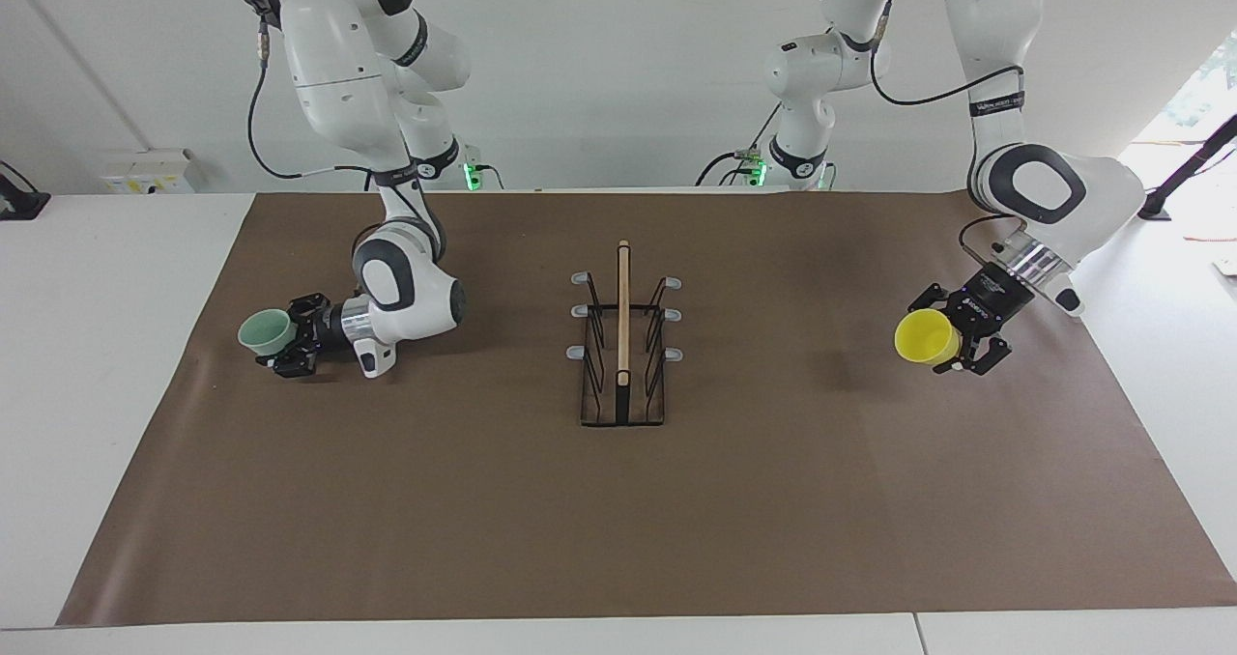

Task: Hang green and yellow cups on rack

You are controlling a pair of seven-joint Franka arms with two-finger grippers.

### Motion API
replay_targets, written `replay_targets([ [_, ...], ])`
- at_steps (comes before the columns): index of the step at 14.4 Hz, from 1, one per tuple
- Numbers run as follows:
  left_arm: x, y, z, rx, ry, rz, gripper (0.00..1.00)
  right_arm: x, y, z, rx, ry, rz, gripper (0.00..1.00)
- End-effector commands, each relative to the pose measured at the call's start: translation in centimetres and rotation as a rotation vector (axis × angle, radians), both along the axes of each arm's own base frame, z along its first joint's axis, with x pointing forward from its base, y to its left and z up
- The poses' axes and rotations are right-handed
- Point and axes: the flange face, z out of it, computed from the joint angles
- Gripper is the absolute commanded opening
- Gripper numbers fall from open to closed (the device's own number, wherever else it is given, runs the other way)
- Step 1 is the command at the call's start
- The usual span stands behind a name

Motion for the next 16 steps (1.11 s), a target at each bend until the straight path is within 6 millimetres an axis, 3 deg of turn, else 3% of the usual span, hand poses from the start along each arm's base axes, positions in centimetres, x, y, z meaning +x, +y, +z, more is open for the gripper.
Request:
replay_targets([
  [1, 1.1, -4.6, 3.4, 0.09, -0.003, -0.079, 0.0, 1.2, 0.6, 2.2, 0.019, -0.063, -0.021, 0.0],
  [2, 1.5, -7.8, 4.9, 0.15, 0.002, -0.14, 0.0, 1.3, 0.9, 3.2, 0.05, -0.089, -0.063, 0.0],
  [4, 1.7, -13.3, 6.8, 0.31, 0.002, -0.235, 0.0, 2.8, 2.2, 7.3, 0.117, -0.169, -0.122, 0.0],
  [5, 1.5, -16.5, 7.7, 0.401, -0.001, -0.28, 0.0, 3.1, 2.1, 12.1, 0.204, -0.258, -0.223, 0.0],
  [7, -0.3, -21.8, 7.7, 0.536, 0.002, -0.422, 0.0, 2.4, 1.3, 18.3, 0.326, -0.363, -0.337, 0.0],
  [8, -1.5, -24.7, 7.5, 0.627, 0.006, -0.474, 0.0, 2.4, 1.4, 20.1, 0.407, -0.402, -0.413, 0.0],
  [10, -4.1, -29.3, 7.9, 0.749, -0.008, -0.51, 0.0, 3.1, 2.4, 21.6, 0.514, -0.428, -0.495, 0.0],
  [12, -6.2, -32.1, 8.2, 0.848, -0.022, -0.556, 0.0, 3.8, 2.0, 23.3, 0.591, -0.452, -0.565, 0.0],
  [14, -7.9, -33.6, 8.1, 0.937, -0.035, -0.553, 0.0, 4.0, 0.7, 25.3, 0.698, -0.411, -0.639, 0.0],
  [16, -10.3, -35.1, 7.6, 1.002, -0.05, -0.575, 0.0, 4.8, -0.9, 27.5, 0.813, -0.301, -0.57, 0.0],
])
